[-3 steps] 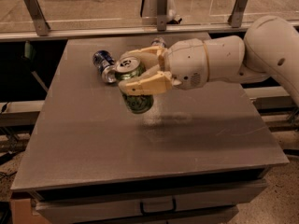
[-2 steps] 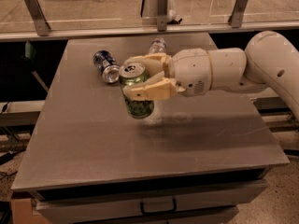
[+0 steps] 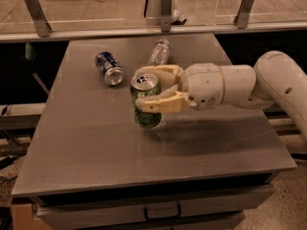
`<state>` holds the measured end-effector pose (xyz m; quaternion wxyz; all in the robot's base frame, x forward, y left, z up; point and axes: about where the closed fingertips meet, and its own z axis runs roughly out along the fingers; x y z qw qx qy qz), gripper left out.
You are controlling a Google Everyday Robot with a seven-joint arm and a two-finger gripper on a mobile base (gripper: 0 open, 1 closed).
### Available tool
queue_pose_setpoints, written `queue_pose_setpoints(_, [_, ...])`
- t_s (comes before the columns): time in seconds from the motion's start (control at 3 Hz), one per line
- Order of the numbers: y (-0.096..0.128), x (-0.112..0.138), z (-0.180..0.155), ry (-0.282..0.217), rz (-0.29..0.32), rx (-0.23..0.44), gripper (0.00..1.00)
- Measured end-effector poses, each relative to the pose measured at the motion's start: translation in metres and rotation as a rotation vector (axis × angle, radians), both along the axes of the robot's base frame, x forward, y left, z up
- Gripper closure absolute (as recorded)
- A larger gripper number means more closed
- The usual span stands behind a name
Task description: Place green can upright
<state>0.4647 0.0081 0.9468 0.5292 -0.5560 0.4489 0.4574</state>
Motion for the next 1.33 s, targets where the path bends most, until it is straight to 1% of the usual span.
queue_pose_setpoints(1.0, [-0.005, -0.004, -0.018, 0.011, 0.01, 0.003, 0.06])
queue_pose_setpoints(1.33, [-0.009, -0.004, -0.018, 0.01, 0.0, -0.002, 0.0])
